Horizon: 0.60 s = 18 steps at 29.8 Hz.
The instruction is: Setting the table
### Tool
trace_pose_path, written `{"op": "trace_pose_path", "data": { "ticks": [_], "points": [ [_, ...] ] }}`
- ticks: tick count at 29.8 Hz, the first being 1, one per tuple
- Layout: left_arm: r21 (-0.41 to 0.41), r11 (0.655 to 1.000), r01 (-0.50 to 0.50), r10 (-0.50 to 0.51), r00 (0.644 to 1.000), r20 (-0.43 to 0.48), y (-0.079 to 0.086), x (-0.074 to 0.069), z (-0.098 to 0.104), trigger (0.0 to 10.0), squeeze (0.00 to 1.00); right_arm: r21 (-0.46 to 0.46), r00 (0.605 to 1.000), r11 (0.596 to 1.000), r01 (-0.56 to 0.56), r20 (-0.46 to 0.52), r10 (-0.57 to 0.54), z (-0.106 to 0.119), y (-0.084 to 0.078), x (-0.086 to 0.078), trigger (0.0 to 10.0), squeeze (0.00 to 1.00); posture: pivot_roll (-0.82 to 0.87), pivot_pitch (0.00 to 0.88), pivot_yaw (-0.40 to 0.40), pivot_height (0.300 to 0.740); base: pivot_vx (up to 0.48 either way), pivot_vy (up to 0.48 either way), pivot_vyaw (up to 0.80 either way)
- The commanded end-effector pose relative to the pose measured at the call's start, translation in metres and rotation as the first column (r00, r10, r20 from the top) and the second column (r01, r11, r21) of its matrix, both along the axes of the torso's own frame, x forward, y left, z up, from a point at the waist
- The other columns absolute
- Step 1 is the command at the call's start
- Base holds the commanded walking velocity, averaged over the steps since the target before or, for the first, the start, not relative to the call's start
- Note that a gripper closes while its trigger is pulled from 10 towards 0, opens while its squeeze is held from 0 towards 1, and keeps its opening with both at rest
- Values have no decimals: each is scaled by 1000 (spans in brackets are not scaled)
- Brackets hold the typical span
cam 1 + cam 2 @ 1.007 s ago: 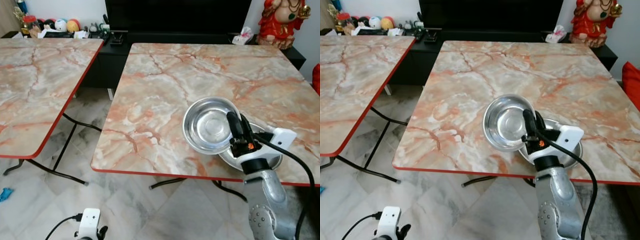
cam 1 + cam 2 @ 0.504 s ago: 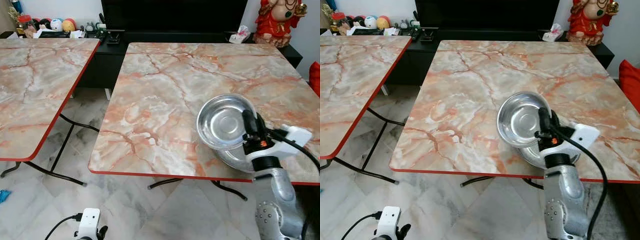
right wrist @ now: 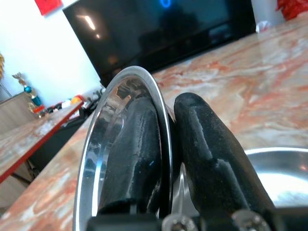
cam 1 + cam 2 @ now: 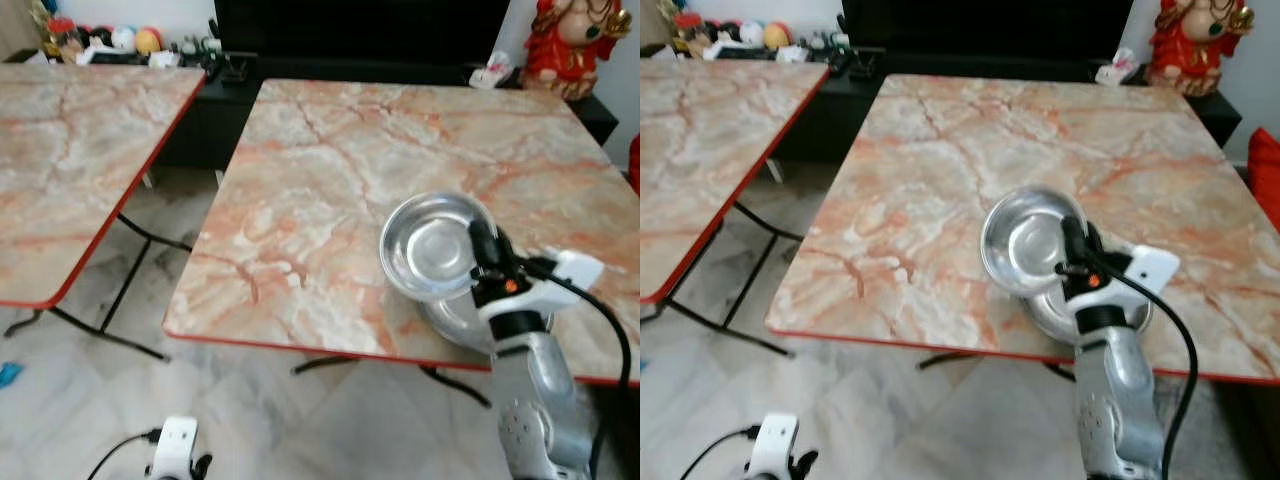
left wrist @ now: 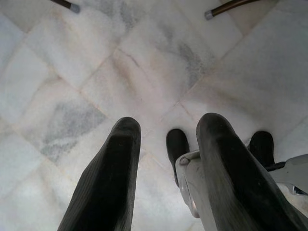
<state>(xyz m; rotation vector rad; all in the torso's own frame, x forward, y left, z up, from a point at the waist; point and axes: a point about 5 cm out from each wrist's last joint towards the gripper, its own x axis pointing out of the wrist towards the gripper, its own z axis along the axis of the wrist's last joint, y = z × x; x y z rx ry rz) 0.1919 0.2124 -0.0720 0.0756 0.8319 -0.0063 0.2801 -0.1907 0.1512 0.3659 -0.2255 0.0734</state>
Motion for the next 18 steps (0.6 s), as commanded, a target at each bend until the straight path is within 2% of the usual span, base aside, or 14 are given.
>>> {"op": "trace_pose_path", "data": {
  "ticks": [1, 12, 18],
  "points": [
    [3, 1000, -6, 6, 1000, -19, 2, -4, -2, 10000, 0, -5, 1000, 1000, 14, 17, -14, 4, -2, 0, 10000, 0, -35, 75, 9, 740, 0, 0, 0],
    [2, 1000, -8, 8, 1000, -20, 4, -4, -2, 10000, 0, 10, 999, 999, 51, -9, -51, 2, -10, 2, 10000, 0, -35, 75, 11, 740, 0, 0, 0],
    [2, 1000, -8, 8, 1000, -21, 4, -4, -2, 10000, 0, 12, 998, 998, 54, -16, -54, 1, -10, 2, 10000, 0, -36, 76, 12, 740, 0, 0, -754]
  ]
}}
